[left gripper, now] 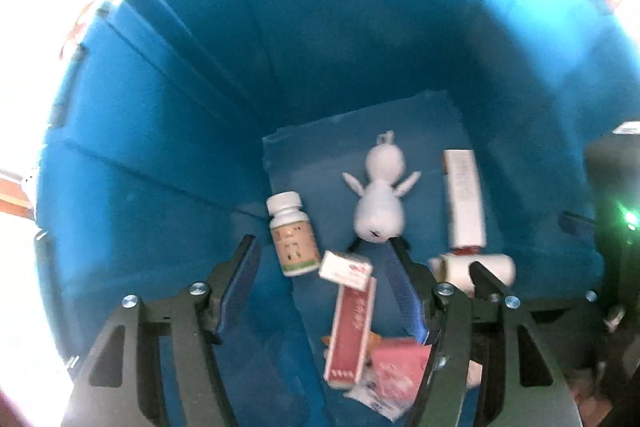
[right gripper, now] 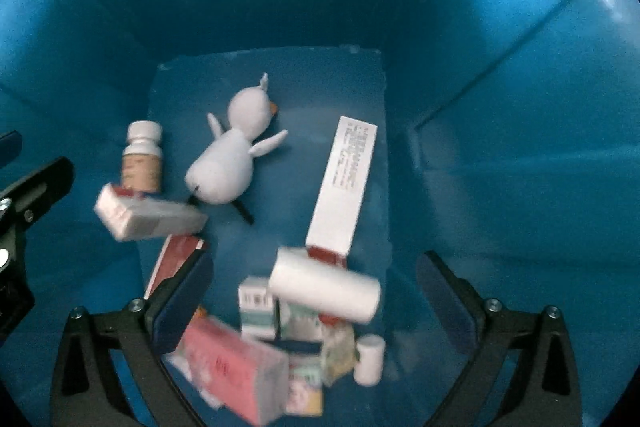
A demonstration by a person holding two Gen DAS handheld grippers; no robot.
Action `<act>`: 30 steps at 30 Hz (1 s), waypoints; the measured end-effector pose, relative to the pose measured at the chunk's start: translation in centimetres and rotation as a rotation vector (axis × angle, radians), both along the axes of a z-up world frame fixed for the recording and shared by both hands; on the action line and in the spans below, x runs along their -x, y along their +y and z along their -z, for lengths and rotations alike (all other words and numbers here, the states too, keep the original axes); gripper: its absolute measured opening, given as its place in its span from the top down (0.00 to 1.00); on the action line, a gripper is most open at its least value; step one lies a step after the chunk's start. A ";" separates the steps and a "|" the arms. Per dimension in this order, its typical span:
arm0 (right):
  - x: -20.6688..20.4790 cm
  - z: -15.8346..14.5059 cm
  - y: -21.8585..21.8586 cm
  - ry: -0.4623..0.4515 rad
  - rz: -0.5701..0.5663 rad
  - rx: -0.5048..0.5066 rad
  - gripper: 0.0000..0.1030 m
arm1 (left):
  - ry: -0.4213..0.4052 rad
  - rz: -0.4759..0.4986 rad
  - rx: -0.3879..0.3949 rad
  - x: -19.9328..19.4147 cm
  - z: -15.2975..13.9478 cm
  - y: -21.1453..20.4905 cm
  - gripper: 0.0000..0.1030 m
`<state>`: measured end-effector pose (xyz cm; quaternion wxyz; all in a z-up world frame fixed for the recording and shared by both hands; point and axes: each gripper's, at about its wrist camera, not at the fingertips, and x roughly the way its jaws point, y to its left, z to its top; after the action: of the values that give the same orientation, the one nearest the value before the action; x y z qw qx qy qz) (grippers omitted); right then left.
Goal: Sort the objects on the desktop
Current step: 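Lower the bottle and white box into the crate and release both, then withdraw both tools from the crate back over the heap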
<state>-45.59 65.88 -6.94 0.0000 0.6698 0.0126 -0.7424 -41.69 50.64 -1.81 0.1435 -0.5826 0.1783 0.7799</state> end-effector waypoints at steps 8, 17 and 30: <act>-5.6 -10.0 -1.9 0.140 -0.029 0.000 0.00 | 0.102 0.045 -0.132 -6.1 -10.0 -4.7 0.39; -12.7 -16.8 -8.4 0.284 -0.079 0.044 0.00 | 0.206 0.043 -0.223 -12.1 -16.9 -13.1 0.38; -20.9 -19.8 -22.9 0.506 -0.250 0.174 0.00 | 0.502 -0.086 -0.205 -18.8 -17.1 -31.7 0.29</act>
<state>-24.69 42.99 12.84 0.1460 0.4543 0.0310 -0.8783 -22.90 18.94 15.30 0.1197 -0.3603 0.1036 0.9193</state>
